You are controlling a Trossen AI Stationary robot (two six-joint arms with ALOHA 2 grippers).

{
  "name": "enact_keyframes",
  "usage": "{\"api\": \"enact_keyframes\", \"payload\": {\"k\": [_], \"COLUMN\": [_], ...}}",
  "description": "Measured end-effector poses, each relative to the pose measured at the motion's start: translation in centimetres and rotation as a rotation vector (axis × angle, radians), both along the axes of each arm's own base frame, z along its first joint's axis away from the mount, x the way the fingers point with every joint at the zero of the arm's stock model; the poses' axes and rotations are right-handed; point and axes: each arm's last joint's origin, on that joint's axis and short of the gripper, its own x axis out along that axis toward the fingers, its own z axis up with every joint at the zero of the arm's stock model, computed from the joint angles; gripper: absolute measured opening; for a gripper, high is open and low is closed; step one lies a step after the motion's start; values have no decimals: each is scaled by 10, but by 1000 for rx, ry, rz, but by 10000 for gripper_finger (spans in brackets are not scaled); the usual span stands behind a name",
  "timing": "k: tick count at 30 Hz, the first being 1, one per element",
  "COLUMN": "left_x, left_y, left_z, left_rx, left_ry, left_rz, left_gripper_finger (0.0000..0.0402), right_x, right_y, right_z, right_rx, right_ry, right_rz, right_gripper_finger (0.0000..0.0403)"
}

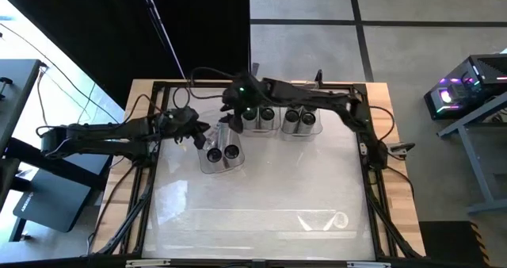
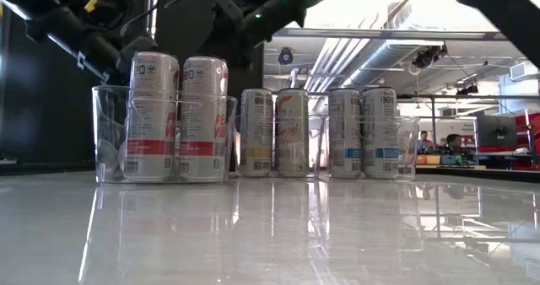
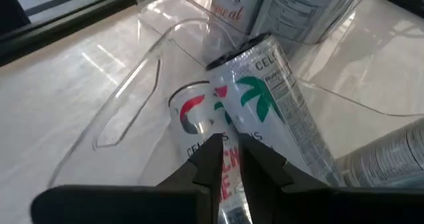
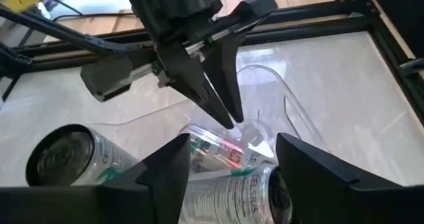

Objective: Sort soda cans
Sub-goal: Adjust the white pink soda cans

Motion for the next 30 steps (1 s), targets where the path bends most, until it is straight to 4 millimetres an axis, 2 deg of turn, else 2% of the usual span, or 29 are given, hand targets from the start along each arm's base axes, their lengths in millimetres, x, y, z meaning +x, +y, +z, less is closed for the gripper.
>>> {"api": "enact_keyframes", "payload": {"k": [4,7,12,15,18,25,30], "left_x": [-1,-1,-2,-7,-12,-18,-18], "left_y": [2,2,3,2,2,0,-1], "left_z": [0,2,26,37,39,35,34], "left_rx": [19,28,57,99,130,123,123], "left_ry": [7,7,-45,-23,5,76,80], "left_rz": [9,22,41,60,77,89,78], "left_gripper_finger": [34,32,32,32,32,32,32], "right_x": [11,19,25,24,23,23,24], "right_y": [-14,-23,-32,-32,-32,-27,-21], "right_z": [3,-9,-29,-39,-47,-46,-44], "right_rx": [14,40,61,71,94,129,231], "right_ry": [69,135,221,246,278,267,235], "right_rz": [27,33,31,41,54,100,196], "right_gripper_finger": [236,261,277,278,278,278,278]}}
